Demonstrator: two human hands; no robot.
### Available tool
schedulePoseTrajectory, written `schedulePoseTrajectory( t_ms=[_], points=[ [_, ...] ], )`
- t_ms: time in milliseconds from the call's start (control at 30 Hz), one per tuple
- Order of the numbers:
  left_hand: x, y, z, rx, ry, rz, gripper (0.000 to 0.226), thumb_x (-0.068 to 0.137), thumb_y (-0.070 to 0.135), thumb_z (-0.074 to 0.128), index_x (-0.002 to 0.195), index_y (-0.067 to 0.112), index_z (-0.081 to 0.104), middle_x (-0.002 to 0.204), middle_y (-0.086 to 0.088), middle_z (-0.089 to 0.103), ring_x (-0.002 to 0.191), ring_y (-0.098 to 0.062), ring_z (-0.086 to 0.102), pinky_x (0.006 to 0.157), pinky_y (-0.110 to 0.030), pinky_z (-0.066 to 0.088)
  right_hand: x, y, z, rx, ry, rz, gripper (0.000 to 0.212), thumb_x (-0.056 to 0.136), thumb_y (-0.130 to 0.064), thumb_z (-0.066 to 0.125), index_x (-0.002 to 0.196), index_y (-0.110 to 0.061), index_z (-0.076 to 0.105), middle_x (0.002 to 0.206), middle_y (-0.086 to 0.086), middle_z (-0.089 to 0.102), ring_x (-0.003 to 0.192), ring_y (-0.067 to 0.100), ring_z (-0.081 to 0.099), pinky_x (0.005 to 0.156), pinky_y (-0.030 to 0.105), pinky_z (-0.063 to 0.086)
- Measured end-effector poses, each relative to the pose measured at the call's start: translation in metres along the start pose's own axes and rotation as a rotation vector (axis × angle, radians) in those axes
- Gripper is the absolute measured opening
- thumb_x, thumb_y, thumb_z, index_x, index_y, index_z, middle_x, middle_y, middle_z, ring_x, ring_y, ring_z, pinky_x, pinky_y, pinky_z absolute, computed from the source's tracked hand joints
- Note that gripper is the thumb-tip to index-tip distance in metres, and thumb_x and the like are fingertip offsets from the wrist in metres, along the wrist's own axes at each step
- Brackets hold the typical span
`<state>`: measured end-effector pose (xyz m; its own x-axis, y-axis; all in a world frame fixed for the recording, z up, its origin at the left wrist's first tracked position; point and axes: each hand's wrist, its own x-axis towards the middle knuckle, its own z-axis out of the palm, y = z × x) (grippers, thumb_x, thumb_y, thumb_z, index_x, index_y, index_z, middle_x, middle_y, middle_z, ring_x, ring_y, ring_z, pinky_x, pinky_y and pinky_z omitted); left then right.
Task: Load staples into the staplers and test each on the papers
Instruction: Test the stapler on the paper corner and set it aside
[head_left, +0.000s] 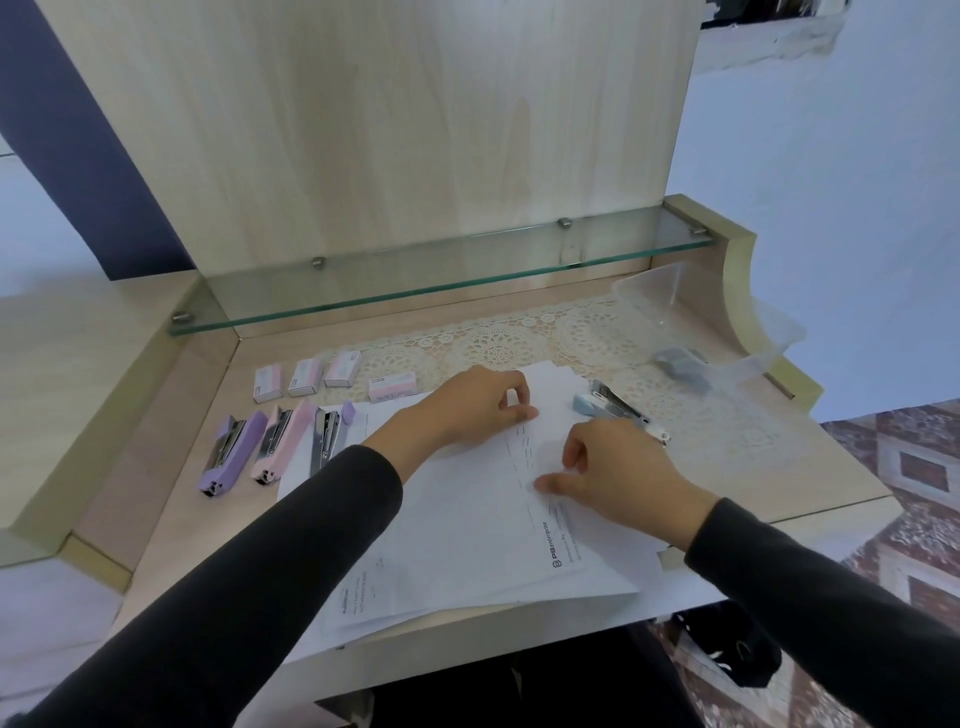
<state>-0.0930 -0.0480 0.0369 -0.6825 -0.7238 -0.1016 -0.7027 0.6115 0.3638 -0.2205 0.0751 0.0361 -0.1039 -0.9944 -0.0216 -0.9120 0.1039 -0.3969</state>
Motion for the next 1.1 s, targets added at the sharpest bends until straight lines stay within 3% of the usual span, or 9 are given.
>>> schedulePoseTrajectory(
  t_ms=[167,300,433,533,633,700,833,1000,1100],
  points=[
    [-0.003,-0.004,-0.002,-0.081,0.036,-0.032,0.024,0.089,0.039,0.053,0.096,0.017,0.058,0.091,-0.001,0.057,0.082,-0.017,0.053,0.071,-0.026,0.042,-0.001,-0.008,0.008,0.112,-0.008,0.062,0.04,0.069,-0.045,0.071,0.089,-0.014,0.057,0.09,0.002,0.061,0.084,0.018,0.056,0.073,0.031,0.047],
    [-0.009,-0.009,-0.005,-0.186,0.105,-0.075,0.022,0.09,0.033,0.054,0.103,0.017,0.059,0.094,-0.001,0.056,0.082,-0.014,0.052,0.065,-0.016,0.039,-0.001,-0.02,0.01,0.048,-0.016,0.094,0.044,0.069,-0.047,0.071,0.09,-0.011,0.054,0.086,0.0,0.057,0.082,0.019,0.054,0.058,0.025,0.038],
    [-0.019,-0.012,-0.01,-0.254,0.186,-0.055,0.018,0.09,0.027,0.056,0.102,0.015,0.062,0.095,0.001,0.057,0.08,-0.01,0.05,0.065,-0.011,0.038,-0.003,-0.031,0.008,-0.027,-0.039,0.076,0.045,0.071,-0.045,0.071,0.071,-0.014,0.038,0.066,-0.005,0.035,0.072,0.016,0.041,0.047,0.02,0.023],
    [-0.029,-0.014,-0.014,-0.3,0.227,-0.039,0.016,0.09,0.026,0.055,0.1,0.015,0.062,0.095,0.001,0.059,0.08,-0.01,0.052,0.068,-0.014,0.039,-0.001,-0.035,0.01,-0.005,-0.068,0.094,0.049,0.072,-0.034,0.072,0.061,-0.018,0.028,0.065,-0.005,0.033,0.069,0.015,0.039,0.046,0.021,0.022],
    [-0.036,-0.018,-0.016,-0.311,0.24,-0.063,0.014,0.09,0.025,0.055,0.098,0.016,0.062,0.095,0.001,0.059,0.079,-0.008,0.052,0.069,-0.016,0.04,0.002,-0.035,0.01,0.13,-0.078,0.134,0.036,0.069,-0.026,0.076,0.08,-0.012,0.044,0.076,-0.003,0.042,0.074,0.015,0.043,0.051,0.022,0.029],
    [-0.038,-0.021,-0.015,-0.315,0.246,-0.089,0.013,0.09,0.026,0.056,0.097,0.017,0.061,0.096,0.0,0.06,0.078,-0.009,0.053,0.071,-0.018,0.043,0.001,-0.032,0.014,0.311,-0.045,0.164,0.044,0.068,-0.019,0.076,0.101,-0.01,0.049,0.084,-0.001,0.047,0.078,0.016,0.047,0.055,0.022,0.033],
    [-0.041,-0.022,-0.014,-0.411,0.27,-0.189,0.017,0.09,0.03,0.054,0.101,0.018,0.058,0.099,-0.006,0.064,0.078,-0.013,0.061,0.078,-0.032,0.054,-0.007,-0.033,0.023,0.498,0.124,0.047,0.032,0.076,-0.012,0.067,0.105,-0.011,0.054,0.067,-0.007,0.048,0.058,0.005,0.043,0.051,0.013,0.032],
    [-0.047,-0.013,-0.018,-0.722,0.304,-0.318,0.06,0.087,0.046,0.052,0.132,0.007,0.041,0.094,-0.009,0.066,0.075,-0.017,0.065,0.065,-0.024,0.056,-0.015,-0.046,0.027,0.469,0.183,-0.213,0.034,0.091,-0.038,0.044,0.115,-0.02,0.059,0.101,-0.002,0.063,0.078,0.006,0.052,0.067,0.01,0.036],
    [-0.054,-0.017,-0.02,-0.808,0.334,-0.326,0.055,0.087,0.022,0.061,0.133,0.004,0.039,0.084,-0.004,0.065,0.068,-0.012,0.063,0.051,-0.014,0.052,-0.017,-0.048,0.036,0.39,0.153,-0.327,0.043,0.093,-0.042,0.031,0.126,-0.022,0.052,0.125,-0.002,0.056,0.107,0.01,0.051,0.087,0.019,0.039]
  ],
)
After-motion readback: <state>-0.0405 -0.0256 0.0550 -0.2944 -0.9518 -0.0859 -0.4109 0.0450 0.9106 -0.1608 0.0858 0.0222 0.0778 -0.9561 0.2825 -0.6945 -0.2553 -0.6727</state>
